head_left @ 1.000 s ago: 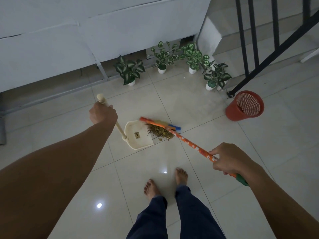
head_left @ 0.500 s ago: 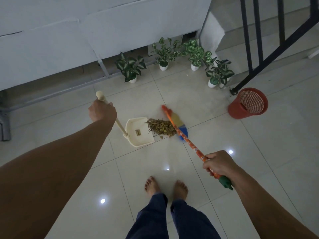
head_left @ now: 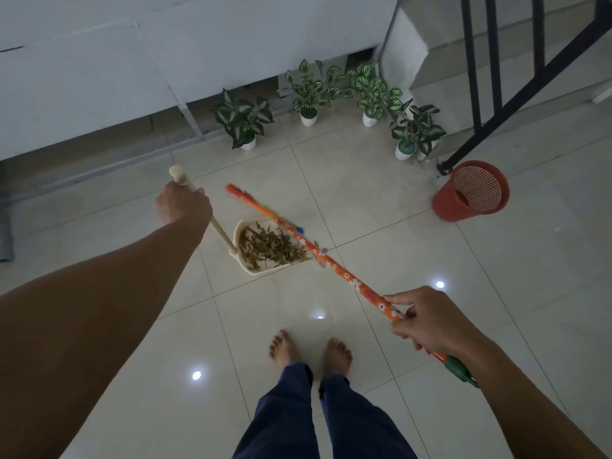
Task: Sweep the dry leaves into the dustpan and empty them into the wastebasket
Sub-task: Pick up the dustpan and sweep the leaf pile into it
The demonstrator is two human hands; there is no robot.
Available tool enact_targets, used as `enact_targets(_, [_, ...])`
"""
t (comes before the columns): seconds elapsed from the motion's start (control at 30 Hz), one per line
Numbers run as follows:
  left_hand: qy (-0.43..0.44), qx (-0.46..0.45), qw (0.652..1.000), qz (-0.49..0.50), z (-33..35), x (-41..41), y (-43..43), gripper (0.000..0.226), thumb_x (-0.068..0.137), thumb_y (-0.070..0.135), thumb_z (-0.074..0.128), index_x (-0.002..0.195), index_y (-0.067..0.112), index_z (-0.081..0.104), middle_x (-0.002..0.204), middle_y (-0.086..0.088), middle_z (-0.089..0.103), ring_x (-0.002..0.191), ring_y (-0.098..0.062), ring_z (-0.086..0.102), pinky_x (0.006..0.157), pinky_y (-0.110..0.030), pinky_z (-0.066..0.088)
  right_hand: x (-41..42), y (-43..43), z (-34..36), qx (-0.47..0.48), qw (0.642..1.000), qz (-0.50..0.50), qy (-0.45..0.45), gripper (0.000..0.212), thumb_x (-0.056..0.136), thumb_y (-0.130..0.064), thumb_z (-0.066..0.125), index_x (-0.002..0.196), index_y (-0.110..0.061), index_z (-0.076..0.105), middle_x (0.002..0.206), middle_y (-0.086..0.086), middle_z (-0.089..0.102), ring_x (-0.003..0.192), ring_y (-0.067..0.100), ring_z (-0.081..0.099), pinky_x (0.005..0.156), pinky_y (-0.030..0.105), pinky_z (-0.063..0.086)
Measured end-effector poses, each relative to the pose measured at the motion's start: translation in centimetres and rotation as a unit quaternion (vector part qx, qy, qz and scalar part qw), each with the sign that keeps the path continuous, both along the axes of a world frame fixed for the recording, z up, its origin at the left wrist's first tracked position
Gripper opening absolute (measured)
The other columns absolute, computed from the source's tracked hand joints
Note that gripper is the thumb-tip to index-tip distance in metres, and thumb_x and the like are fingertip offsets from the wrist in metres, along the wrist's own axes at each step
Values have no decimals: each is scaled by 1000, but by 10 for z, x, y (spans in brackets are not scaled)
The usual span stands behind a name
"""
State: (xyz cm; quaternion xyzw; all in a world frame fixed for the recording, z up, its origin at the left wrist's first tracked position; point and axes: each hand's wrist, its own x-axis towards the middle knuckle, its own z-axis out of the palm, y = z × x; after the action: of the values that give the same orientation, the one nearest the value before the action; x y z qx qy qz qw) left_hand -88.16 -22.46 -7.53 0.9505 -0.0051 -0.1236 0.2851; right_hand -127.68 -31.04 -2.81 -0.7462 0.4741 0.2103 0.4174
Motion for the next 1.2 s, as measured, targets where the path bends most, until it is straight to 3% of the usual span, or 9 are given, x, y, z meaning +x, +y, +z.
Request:
enact_targets(0.17, [-1,-1,1000,7,1,-4,2,36,90,25,68,120,6,61,113,-12,66,102,-28,65,82,-35,54,8,-6,-5,-44,999,-13,27,47,86,-15,69,132,-18,62,76,-3,69,53,13,66,46,16,51])
enact_targets(0.3, [-3,-2,1000,4,1,-6,4,36,89,25,69,119,6,62,113,-12,66,101,-28,65,85,-38,55,39,-15,-26,25,996,-79,17,47,79,-7,68,126,-13,66,71,3,73,53,13,68,51,24,57])
enact_targets(0.5, [-8,13,1000,-10,0,-6,4,33,90,25,66,117,6,63,111,-13,67,100,-31,65,86,-40,55,49,-2,-32,73,997,-37,-7,56,77,-9,70,132,-18,63,71,1,73,46,9,63,52,23,55])
enact_targets(0.63, [-8,8,1000,-12,1,-6,4,33,90,25,66,117,7,63,111,-13,67,100,-30,65,85,-39,55,28,7,-26,40,999,-19,-24,55,79,-10,70,133,-22,62,67,-6,70,45,12,64,49,20,53])
enact_targets(0.83, [-7,2,1000,-10,1,-6,7,33,91,25,66,119,7,62,112,-11,67,101,-28,65,83,-36,53,7,16,-15,-4,995,-101,14,50,81,-13,67,130,-22,63,65,-4,70,45,11,66,45,18,50])
enact_targets(1.03, [-12,5,1000,-13,2,-6,11,33,91,25,66,119,8,62,113,-11,67,102,-28,65,83,-36,53,5,16,-21,98,966,-239,24,15,83,-3,65,95,-3,73,63,7,66,47,13,59,43,21,47])
enact_targets(1.2, [-4,1,1000,-11,2,-10,15,32,92,25,65,120,8,61,113,-10,67,101,-27,65,80,-33,51,18,44,-42,128,955,-268,0,16,80,-5,67,93,-11,76,66,7,67,53,15,59,50,26,50])
